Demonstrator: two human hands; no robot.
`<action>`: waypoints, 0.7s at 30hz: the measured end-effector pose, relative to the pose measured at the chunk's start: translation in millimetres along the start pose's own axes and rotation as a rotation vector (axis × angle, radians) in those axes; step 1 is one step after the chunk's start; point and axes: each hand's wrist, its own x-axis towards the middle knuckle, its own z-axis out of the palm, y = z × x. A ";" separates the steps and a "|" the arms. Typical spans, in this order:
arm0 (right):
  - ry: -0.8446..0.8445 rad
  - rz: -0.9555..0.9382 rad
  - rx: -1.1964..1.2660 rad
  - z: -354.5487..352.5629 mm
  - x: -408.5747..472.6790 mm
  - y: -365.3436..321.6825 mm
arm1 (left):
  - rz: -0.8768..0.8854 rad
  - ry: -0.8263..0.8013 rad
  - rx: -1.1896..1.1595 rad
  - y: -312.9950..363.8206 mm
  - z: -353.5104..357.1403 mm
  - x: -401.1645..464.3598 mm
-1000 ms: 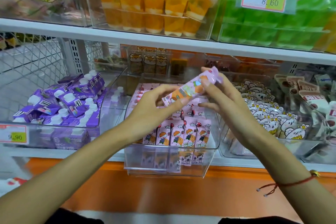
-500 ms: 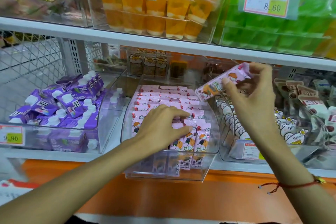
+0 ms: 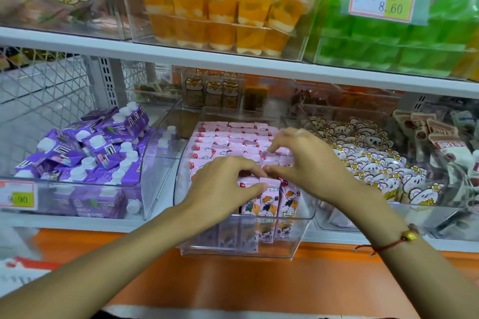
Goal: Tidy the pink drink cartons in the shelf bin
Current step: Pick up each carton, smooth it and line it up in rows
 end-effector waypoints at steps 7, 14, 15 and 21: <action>-0.056 -0.058 -0.092 -5.4 -10.4 -3.0 | -0.006 0.039 0.036 0.2 2.3 2.1; -0.063 -0.017 -0.213 -5.3 -22.8 -9.6 | 0.102 -0.013 0.175 -1.7 -4.4 9.9; -0.063 -0.015 -0.225 -2.8 -22.7 -9.4 | 0.131 -0.043 0.219 -1.2 -5.3 10.3; -0.003 -0.048 -0.157 1.9 -25.7 -4.4 | 0.160 -0.202 0.367 -0.3 -3.4 7.8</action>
